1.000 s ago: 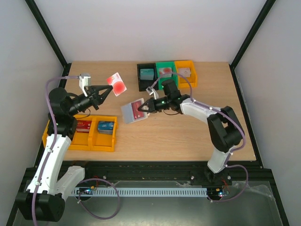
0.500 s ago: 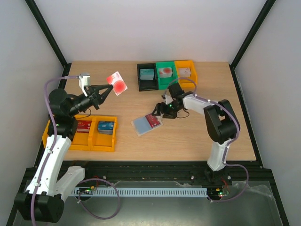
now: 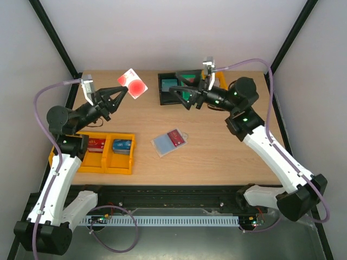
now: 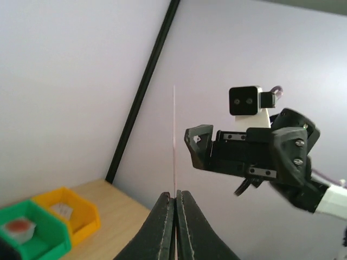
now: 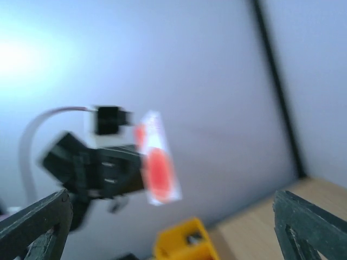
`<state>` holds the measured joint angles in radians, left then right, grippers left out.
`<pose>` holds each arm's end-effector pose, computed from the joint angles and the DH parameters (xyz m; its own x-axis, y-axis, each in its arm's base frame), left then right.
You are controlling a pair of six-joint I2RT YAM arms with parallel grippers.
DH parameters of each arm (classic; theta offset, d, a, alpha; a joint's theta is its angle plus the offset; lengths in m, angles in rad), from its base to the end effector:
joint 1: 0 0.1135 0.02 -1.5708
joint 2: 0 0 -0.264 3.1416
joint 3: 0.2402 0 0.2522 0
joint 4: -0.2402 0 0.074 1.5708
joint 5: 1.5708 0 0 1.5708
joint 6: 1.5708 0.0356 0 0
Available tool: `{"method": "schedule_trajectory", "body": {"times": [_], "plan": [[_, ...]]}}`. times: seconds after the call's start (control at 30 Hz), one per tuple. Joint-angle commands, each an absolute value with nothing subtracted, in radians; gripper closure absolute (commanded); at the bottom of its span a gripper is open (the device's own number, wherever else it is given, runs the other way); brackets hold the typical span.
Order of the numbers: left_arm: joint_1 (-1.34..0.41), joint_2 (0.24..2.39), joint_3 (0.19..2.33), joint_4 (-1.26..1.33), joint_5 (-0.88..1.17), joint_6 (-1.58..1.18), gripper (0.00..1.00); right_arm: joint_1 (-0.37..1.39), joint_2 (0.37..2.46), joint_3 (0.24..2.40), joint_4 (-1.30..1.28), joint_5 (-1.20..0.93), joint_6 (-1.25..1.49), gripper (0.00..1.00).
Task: Take the credit cards out of the card holder
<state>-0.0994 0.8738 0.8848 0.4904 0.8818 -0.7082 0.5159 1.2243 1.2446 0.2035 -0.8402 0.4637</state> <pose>0.1759 -0.0452 0.4251 -0.1159 -0.4040 -0.9074 0.8706 0.3985 -0.2886 0.2212 0.1559 0.4485 -0.2571 0.1973 -0.9460 -0.9458 0.1498 0.2883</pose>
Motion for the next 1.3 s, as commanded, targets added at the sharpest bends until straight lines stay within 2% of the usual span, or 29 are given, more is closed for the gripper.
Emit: {"method": "schedule_trajectory", "body": {"times": [0.0, 0.1, 0.2, 0.27, 0.33, 0.43, 0.47, 0.5, 0.67, 0.7, 0.77, 0.8, 0.9, 1.0, 1.13, 1.27], "plan": [[-0.128, 0.888, 0.941, 0.703, 0.884, -0.805, 0.98, 0.629, 1.339, 1.261, 0.664, -0.988, 0.739, 0.01], [-0.147, 0.893, 0.951, 0.713, 0.889, -0.808, 0.98, 0.691, 1.405, 1.336, 0.698, -0.989, 0.773, 0.03], [-0.158, 0.893, 0.95, 0.714, 0.889, -0.811, 0.98, 0.717, 1.444, 1.354, 0.787, -0.995, 0.839, 0.11], [-0.161, 0.892, 0.947, 0.715, 0.888, -0.81, 0.98, 0.727, 1.471, 1.364, 0.832, -1.016, 0.878, 0.25], [-0.161, 0.89, 0.942, 0.712, 0.883, -0.811, 0.98, 0.736, 1.483, 1.367, 0.851, -1.019, 0.899, 0.44], [-0.164, 0.891, 0.939, 0.713, 0.883, -0.813, 0.98, 0.741, 1.49, 1.365, 0.85, -1.004, 0.905, 0.85], [-0.165, 0.893, 0.94, 0.712, 0.883, -0.813, 0.98, 0.741, 1.49, 1.367, 0.845, -1.003, 0.904, 0.95], [-0.169, 0.895, 0.94, 0.71, 0.883, -0.813, 0.98, 0.741, 1.49, 1.371, 0.833, -1.004, 0.895, 0.98], [-0.173, 0.881, 0.935, 0.61, 0.881, -0.747, 0.97, 0.727, 1.466, 1.417, 0.653, -1.051, 0.764, 0.98], [-0.171, 0.873, 0.932, 0.551, 0.87, -0.723, 0.88, 0.717, 1.458, 1.435, 0.564, -1.066, 0.708, 0.98], [-0.162, 0.857, 0.92, 0.498, 0.858, -0.684, 0.49, 0.696, 1.443, 1.481, 0.342, -1.102, 0.545, 0.98], [-0.155, 0.851, 0.914, 0.484, 0.866, -0.669, 0.38, 0.686, 1.44, 1.514, 0.195, -1.12, 0.452, 0.98], [-0.119, 0.841, 0.92, 0.408, 0.914, -0.582, 0.32, 0.669, 1.453, 1.676, -0.309, -1.104, 0.078, 0.98], [-0.088, 0.836, 0.944, 0.295, 0.948, -0.458, 0.27, 0.669, 1.487, 1.794, -0.646, -1.056, -0.1, 0.98], [-0.083, 0.845, 0.969, 0.203, 1.048, -0.367, 0.26, 0.672, 1.555, 1.91, -0.906, -1.051, -0.183, 0.98], [-0.083, 0.855, 0.974, 0.167, 1.103, -0.342, 0.25, 0.685, 1.563, 1.938, -0.95, -1.011, -0.208, 0.98]]}}
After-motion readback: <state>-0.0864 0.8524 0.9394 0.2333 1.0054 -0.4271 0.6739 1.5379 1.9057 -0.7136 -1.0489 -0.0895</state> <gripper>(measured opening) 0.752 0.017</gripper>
